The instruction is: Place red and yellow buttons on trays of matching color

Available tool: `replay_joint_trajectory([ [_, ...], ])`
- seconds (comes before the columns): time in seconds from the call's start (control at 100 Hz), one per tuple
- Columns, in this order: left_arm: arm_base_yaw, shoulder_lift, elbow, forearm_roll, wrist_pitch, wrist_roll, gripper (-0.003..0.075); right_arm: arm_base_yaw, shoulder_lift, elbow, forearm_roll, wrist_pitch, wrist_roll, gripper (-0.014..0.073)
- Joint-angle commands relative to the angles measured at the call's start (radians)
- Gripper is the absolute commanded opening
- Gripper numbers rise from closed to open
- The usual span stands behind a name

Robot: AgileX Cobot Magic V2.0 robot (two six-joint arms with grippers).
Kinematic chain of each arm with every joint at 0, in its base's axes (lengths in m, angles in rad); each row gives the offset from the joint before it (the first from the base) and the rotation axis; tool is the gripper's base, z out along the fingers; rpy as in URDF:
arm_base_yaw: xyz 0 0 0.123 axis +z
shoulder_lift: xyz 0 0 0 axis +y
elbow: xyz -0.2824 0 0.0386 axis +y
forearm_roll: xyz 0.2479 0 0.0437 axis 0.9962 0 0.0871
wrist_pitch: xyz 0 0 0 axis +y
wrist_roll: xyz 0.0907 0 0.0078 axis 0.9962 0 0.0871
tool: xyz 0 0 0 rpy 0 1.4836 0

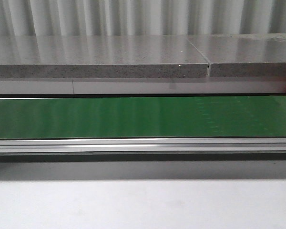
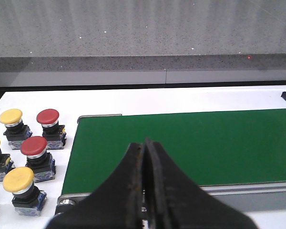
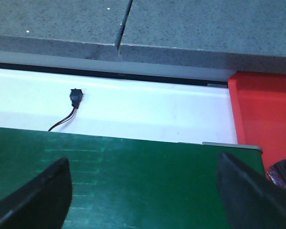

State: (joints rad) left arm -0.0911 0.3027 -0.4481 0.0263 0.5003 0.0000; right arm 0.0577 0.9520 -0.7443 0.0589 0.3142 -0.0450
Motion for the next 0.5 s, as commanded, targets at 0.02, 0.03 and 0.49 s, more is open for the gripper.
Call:
replay_joint_trajectory([
  [0.02,-0.009,0.007,-0.027,-0.002,-0.072,-0.008,-0.0021,0.017,-0.096,0.011,-0.005,-0.065,-0.013,0.0608],
  [0.03,-0.009,0.007,-0.027,-0.002,-0.072,-0.008,-0.0021,0.018,-0.1,0.015,-0.005,-0.065,-0.013,0.0607],
  [0.49,-0.009,0.007,-0.027,-0.002,-0.072,-0.008,-0.0021,0.018,-0.219,0.053,-0.006,-0.002,-0.013,-0.0069],
])
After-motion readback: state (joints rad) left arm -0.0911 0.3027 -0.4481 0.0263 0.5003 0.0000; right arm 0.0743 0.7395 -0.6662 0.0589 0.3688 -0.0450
